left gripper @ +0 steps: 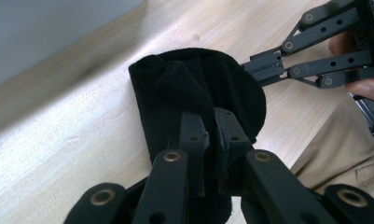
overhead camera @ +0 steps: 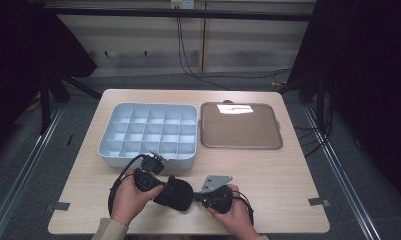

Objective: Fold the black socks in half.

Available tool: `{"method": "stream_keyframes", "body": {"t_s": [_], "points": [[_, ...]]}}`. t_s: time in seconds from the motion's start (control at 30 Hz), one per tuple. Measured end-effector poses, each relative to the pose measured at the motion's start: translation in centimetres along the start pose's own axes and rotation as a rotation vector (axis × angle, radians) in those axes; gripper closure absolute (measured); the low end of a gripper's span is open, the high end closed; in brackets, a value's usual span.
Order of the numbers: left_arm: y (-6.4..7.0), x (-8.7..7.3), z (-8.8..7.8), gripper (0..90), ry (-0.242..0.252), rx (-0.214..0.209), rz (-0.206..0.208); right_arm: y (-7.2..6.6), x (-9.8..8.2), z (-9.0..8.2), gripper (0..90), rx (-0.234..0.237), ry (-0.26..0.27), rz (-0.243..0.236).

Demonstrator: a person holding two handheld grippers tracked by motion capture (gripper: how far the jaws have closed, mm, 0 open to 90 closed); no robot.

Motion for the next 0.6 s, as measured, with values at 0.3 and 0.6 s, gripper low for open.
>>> {"method": "stream_keyframes", "body": {"t_s": [0.3, 0.6], "points": [[0.17, 0.25, 0.23, 83.0, -0.009, 0.002, 0.004, -0.04, -0.01, 0.0, 90.0, 0.001, -0.003, 0.0], [0.52, 0.65, 0.76, 83.0, -0.017, -0.004, 0.009, -0.06, -0.01, 0.02, 90.0, 0.004, 0.001, 0.004]]}}
Point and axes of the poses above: each handheld gripper's, and its own axes: z roughly forward along the jaws, x roughly out of its top, y roughly to its right, the point moved 4 cm from there along z, roughly forward along the jaws, and after that the axes turned 2 degrees about -z, right-handed, at the moved point
